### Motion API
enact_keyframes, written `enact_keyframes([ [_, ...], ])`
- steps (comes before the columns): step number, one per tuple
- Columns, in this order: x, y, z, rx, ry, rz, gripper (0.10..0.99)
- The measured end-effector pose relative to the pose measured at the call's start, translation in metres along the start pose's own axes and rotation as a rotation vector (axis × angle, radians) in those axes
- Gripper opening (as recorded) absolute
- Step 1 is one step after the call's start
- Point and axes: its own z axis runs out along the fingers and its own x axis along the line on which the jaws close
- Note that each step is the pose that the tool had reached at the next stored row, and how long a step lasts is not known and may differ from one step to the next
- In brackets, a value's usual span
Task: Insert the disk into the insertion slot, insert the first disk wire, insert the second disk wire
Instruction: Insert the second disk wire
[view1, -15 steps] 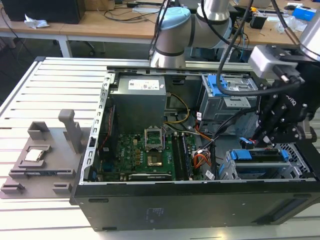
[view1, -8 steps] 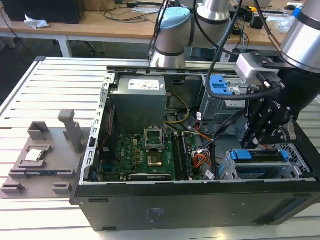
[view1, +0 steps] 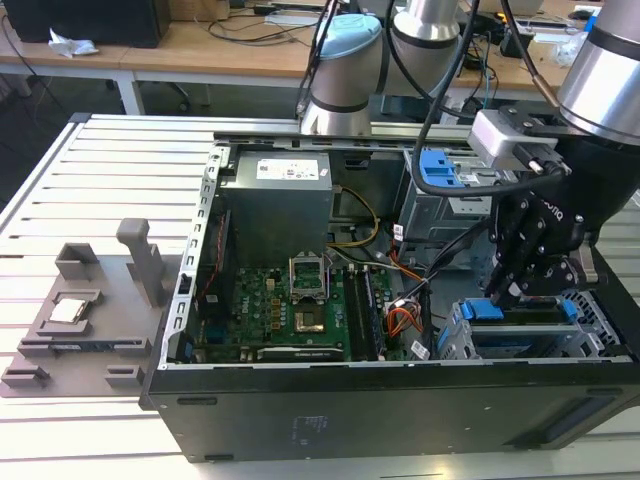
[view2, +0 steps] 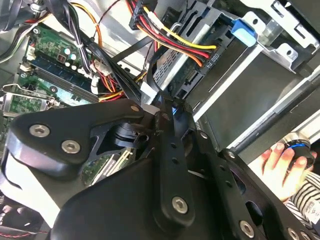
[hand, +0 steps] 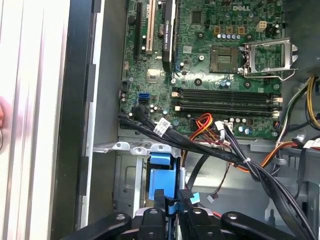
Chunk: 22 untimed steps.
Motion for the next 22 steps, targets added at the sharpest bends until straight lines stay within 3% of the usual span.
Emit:
enact_keyframes([
  [2, 0.0000, 0.0000, 0.0000, 0.000, 0.0008, 0.000, 0.239],
  [3, 0.0000, 0.0000, -0.0002, 0.000, 0.0015, 0.000, 0.180],
  [12, 0.0000, 0.0001, -0.0014, 0.000, 0.0025, 0.000, 0.180],
  [14, 0.0005, -0.0012, -0.0051, 0.000, 0.0021, 0.000, 0.180],
  [18, 0.0003, -0.0046, -0.0057, -0.005, -0.0007, -0.001, 0.180],
  [20, -0.0004, -0.0054, -0.0058, -0.007, -0.0017, -0.001, 0.106],
  [22, -0.0004, -0.0055, -0.0058, -0.007, -0.0018, -0.001, 0.106],
])
